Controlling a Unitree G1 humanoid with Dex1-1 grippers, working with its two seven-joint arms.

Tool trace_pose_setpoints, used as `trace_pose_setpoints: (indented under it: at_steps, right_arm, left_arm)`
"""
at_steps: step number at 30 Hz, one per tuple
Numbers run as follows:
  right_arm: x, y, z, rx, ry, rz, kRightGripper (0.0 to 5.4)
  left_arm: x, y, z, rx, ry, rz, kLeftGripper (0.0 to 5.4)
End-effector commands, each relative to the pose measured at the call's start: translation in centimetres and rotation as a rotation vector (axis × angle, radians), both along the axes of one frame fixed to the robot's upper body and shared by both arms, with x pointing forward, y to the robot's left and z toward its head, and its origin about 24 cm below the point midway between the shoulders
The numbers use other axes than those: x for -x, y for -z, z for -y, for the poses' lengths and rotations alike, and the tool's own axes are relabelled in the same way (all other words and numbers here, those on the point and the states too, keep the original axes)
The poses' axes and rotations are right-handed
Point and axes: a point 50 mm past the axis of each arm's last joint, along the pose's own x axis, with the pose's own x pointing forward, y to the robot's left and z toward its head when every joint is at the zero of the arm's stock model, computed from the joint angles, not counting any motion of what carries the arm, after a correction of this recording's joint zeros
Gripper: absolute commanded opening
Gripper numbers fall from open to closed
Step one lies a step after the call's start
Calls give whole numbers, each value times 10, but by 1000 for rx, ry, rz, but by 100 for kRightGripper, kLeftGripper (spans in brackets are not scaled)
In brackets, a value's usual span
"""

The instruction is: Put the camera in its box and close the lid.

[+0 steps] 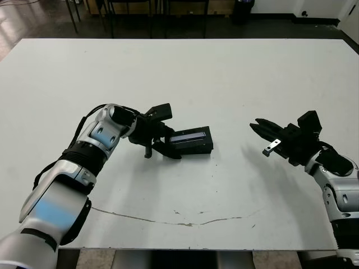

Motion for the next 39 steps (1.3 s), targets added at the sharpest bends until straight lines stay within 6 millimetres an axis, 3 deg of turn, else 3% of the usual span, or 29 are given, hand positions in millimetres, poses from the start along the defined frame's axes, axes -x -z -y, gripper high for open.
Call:
trace_pose_setpoints:
  at_steps: [1, 20, 25, 29, 39]
  right_arm:
    - [3, 6, 3, 4, 15, -33, 0]
    - [0, 6, 2, -4, -3, -42, 0]
    - [0, 6, 2, -6, 2, -44, 0]
    - [0, 8, 1, -24, 2, -46, 0]
    - [-2, 11, 2, -34, -9, -26, 0]
  left_arm:
    - [7, 11, 22, -14, 30, -33, 126]
    - [6, 5, 32, -65, 50, -1, 110]
    - [7, 8, 20, -152, 85, 2, 218]
    - [9, 16, -2, -186, 88, 14, 308]
    - [22, 25, -88, -193, -46, 46, 538]
